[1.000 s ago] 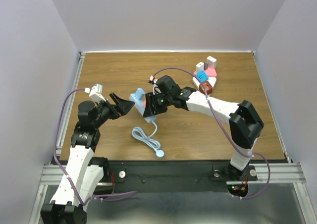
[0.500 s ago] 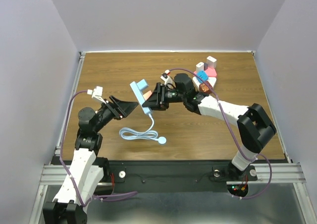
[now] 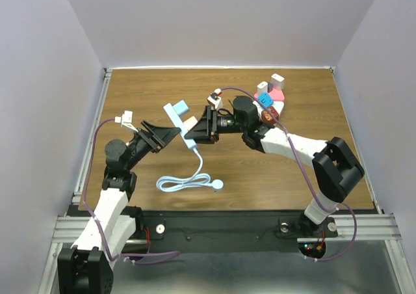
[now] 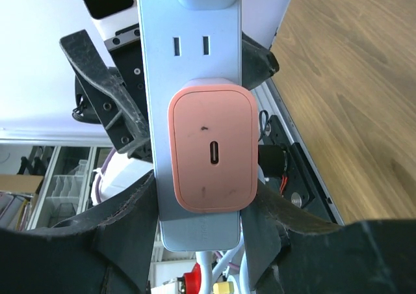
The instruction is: Pull the plug off the socket
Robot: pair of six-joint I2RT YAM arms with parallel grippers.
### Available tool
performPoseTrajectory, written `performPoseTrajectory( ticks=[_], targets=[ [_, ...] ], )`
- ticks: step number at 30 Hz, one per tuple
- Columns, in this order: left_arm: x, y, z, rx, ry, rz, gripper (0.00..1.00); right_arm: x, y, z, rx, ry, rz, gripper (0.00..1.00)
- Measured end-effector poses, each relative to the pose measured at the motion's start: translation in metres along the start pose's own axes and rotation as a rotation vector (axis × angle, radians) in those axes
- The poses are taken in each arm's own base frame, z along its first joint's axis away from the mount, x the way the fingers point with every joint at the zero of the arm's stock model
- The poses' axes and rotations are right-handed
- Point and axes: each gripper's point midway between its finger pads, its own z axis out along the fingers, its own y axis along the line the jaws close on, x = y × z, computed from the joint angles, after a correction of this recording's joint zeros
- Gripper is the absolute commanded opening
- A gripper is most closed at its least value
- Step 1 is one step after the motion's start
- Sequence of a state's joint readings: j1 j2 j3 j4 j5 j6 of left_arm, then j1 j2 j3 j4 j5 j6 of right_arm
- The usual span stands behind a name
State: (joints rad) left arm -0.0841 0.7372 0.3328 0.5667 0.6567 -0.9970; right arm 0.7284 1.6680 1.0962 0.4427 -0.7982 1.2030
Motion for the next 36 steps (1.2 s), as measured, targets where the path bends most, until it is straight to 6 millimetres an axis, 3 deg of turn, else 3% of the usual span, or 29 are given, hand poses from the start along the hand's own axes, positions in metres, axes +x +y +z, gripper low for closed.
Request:
performPoseTrajectory(
  ticks=[11, 17, 26, 33, 35, 36],
  targets=[
    [-0.012, -0.021, 0.004, 0.1, -0.048, -0.057, 0.99, 0.018, -0.001, 0.004, -0.015, 0.048, -0.002, 0.0],
    [-0.012, -0.021, 0.005, 0.107, -0.048, -0.076, 0.93, 0.022, -0.001, 0.007, -0.023, 0.059, -0.011, 0.0],
    [-0.008, -0.012, 0.007, 0.081, -0.035, -0.099, 0.77, 0.033, -0.008, 0.018, -0.032, 0.11, -0.015, 0.0],
    [-0.002, -0.006, 0.005, 0.073, -0.018, -0.119, 0.48, 0.04, -0.007, 0.019, -0.043, 0.138, -0.028, 0.0],
    [0.001, -0.006, 0.004, 0.076, -0.014, -0.133, 0.49, 0.04, -0.009, 0.019, -0.04, 0.142, -0.032, 0.0],
    [0.002, -0.006, 0.003, 0.078, -0.012, -0.131, 0.61, 0.04, -0.009, 0.019, -0.038, 0.142, -0.031, 0.0]
  ],
)
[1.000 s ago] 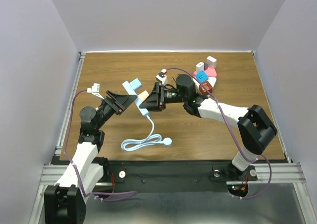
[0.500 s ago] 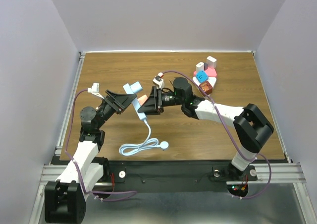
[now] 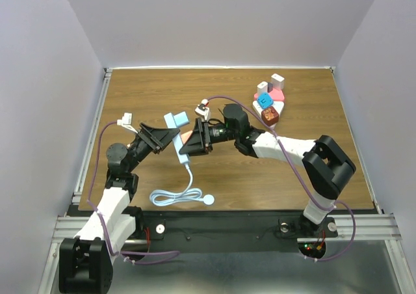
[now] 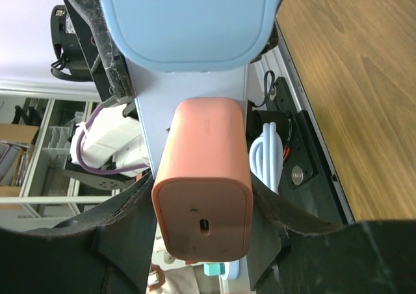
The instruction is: Pull the plug off the socket
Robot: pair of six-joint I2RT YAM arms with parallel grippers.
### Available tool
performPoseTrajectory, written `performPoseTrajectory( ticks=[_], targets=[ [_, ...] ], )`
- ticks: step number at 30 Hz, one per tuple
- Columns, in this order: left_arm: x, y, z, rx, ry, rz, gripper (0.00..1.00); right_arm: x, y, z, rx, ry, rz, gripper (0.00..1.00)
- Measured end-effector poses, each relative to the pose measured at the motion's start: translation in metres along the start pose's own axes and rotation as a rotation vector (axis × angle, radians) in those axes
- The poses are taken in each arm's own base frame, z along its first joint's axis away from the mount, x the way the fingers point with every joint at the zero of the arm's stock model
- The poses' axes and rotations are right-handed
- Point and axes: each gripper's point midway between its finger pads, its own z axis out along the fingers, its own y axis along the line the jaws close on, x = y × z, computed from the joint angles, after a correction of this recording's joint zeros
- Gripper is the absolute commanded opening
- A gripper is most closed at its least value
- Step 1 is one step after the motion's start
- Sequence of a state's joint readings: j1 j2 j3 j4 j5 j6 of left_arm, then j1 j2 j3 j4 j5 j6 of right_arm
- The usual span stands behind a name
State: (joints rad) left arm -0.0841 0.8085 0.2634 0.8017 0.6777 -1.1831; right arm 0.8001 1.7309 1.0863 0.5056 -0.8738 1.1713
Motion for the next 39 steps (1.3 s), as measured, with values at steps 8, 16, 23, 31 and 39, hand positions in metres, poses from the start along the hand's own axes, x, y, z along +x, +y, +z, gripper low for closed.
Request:
performPoseTrajectory(
  ticks=[8, 16, 23, 31, 39],
  targets=[
    [0.008, -0.01, -0.007, 0.047, 0.019, 0.042, 0.9, 0.001, 0.0, 0.0, -0.001, 0.007, 0.006, 0.0],
    [0.01, -0.008, -0.008, 0.037, 0.027, 0.041, 0.68, 0.002, -0.001, 0.0, -0.003, 0.015, 0.008, 0.0],
    [0.011, -0.009, -0.007, 0.051, 0.039, 0.033, 0.75, 0.003, 0.007, 0.0, -0.024, 0.036, -0.005, 0.0],
    [0.017, -0.007, -0.011, 0.061, 0.045, 0.04, 0.94, 0.004, 0.007, 0.0, -0.023, 0.038, 0.001, 0.0],
    [0.017, -0.011, -0.013, 0.072, 0.046, 0.053, 0.93, 0.004, 0.007, 0.0, -0.025, 0.041, 0.001, 0.0]
  ],
)
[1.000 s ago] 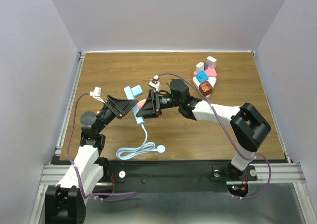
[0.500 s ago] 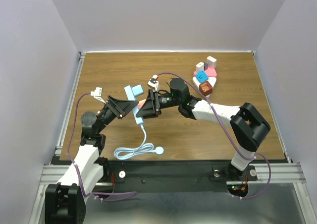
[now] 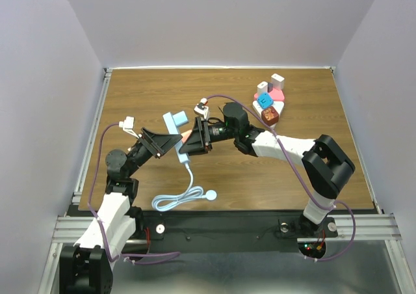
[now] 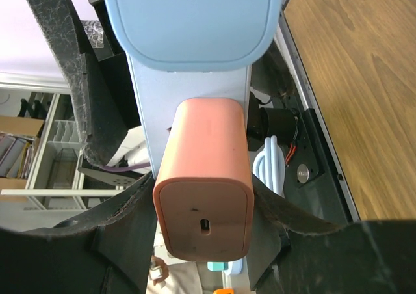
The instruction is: Pull the plug off the socket
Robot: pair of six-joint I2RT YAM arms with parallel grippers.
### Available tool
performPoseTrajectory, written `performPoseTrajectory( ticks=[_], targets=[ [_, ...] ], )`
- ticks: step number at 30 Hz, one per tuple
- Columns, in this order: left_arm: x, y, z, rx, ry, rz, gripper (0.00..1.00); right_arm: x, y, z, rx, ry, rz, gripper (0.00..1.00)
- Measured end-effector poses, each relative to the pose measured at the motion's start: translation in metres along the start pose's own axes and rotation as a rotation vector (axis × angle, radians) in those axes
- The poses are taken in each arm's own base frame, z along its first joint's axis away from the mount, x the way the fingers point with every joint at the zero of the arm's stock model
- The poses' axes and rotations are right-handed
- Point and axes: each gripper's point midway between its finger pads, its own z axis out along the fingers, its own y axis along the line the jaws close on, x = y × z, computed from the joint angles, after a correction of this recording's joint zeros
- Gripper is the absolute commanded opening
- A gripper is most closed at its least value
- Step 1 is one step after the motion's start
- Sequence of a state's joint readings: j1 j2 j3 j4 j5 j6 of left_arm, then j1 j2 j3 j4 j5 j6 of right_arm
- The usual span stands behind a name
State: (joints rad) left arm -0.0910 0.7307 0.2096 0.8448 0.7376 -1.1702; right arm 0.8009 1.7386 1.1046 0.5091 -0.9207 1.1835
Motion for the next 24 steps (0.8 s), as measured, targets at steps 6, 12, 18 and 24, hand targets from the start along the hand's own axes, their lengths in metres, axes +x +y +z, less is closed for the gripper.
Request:
performPoseTrajectory(
  ticks=[6, 12, 18, 24],
  targets=[
    [0.004, -0.007, -0.001, 0.032, 0.026, 0.0, 0.91, 0.003, 0.003, 0.0, -0.019, 0.024, 0.001, 0.01],
    [0.006, -0.008, 0.0, 0.044, 0.043, -0.013, 0.7, 0.007, 0.001, 0.0, -0.035, 0.051, -0.001, 0.0],
    [0.007, -0.006, 0.0, 0.039, 0.046, -0.056, 0.47, 0.009, 0.003, 0.0, -0.057, 0.065, -0.039, 0.01],
    [0.009, -0.005, -0.001, 0.044, 0.051, -0.054, 0.03, 0.011, 0.001, 0.0, -0.058, 0.072, -0.04, 0.89]
  ],
)
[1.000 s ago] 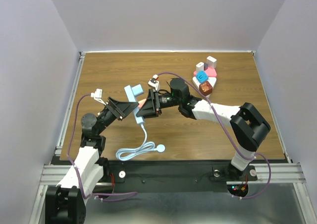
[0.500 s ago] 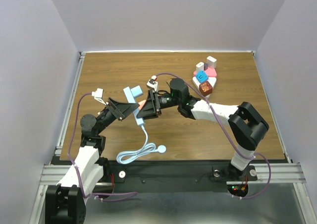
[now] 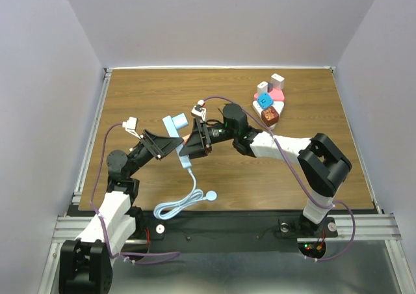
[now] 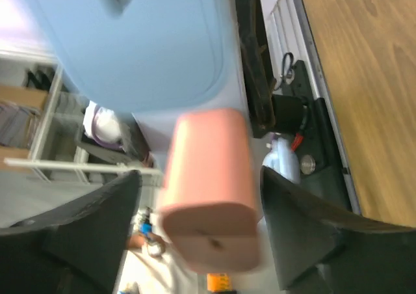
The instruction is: Pull the plug off the socket
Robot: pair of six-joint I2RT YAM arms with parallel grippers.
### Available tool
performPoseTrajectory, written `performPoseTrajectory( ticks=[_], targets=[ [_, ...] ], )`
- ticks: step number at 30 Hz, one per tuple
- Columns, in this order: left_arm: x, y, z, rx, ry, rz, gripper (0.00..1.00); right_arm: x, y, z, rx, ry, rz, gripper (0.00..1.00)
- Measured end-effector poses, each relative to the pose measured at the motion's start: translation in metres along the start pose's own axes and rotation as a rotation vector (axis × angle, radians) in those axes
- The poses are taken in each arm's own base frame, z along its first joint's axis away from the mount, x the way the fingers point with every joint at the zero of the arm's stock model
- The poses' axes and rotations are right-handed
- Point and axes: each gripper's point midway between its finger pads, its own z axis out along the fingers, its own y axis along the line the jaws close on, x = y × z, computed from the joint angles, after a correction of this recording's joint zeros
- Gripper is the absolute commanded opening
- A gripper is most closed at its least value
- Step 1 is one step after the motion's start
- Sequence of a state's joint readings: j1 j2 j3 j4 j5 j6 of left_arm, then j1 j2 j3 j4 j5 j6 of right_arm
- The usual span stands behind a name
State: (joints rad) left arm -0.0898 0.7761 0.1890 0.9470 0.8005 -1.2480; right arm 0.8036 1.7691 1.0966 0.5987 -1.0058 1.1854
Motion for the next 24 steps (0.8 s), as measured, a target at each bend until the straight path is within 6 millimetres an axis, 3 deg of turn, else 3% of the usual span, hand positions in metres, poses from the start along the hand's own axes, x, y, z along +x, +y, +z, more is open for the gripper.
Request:
performPoseTrajectory(
  ticks=[1, 9, 15, 21, 24],
  targets=[
    [0.001, 0.001, 0.0, -0.002, 0.003, 0.012, 0.0, 0.0, 0.0, 0.0, 0.003, 0.001, 0.011, 1.0],
    [0.003, 0.015, -0.005, -0.058, 0.014, 0.039, 0.0, -0.004, -0.013, -0.002, 0.082, -0.048, 0.004, 1.0],
    [0.003, 0.029, -0.007, -0.107, 0.016, 0.029, 0.0, -0.005, -0.027, -0.02, 0.204, -0.107, -0.041, 1.0],
    [0.005, 0.033, -0.008, -0.12, 0.025, 0.026, 0.0, -0.015, -0.042, -0.036, 0.295, -0.156, -0.094, 0.97],
    [0.008, 0.031, -0.009, -0.107, 0.045, 0.028, 0.0, -0.017, -0.05, -0.04, 0.326, -0.164, -0.103, 0.88]
  ],
)
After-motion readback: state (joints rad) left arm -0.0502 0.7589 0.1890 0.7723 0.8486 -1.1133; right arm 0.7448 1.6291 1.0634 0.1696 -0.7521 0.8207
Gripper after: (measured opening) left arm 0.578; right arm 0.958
